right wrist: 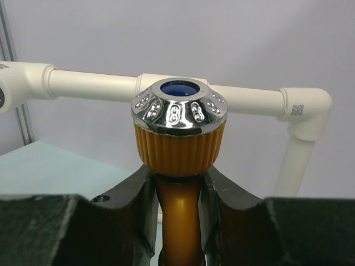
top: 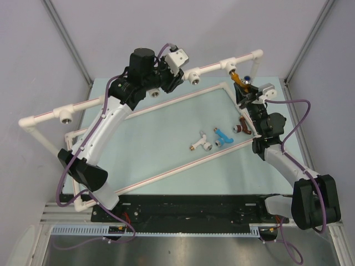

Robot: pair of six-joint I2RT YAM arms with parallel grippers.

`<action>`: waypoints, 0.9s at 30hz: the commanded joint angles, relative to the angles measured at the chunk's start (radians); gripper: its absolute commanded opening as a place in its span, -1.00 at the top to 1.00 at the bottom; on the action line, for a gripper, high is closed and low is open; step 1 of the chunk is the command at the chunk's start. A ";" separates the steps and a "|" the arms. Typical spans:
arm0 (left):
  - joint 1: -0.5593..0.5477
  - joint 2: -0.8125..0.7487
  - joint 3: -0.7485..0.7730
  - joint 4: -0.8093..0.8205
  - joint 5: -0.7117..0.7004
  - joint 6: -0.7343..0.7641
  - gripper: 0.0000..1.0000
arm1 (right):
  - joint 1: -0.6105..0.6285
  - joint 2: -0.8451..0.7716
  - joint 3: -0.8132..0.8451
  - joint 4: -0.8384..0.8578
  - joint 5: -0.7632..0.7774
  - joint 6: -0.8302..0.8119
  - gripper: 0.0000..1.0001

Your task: Install the water faucets

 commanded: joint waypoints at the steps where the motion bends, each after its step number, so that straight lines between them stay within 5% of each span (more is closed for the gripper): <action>1: -0.012 0.037 -0.011 -0.159 0.023 -0.164 1.00 | 0.006 -0.006 0.031 0.075 0.015 -0.005 1.00; 27: -0.012 0.045 -0.010 -0.164 0.029 -0.164 1.00 | 0.014 -0.024 0.061 0.072 0.026 -0.024 1.00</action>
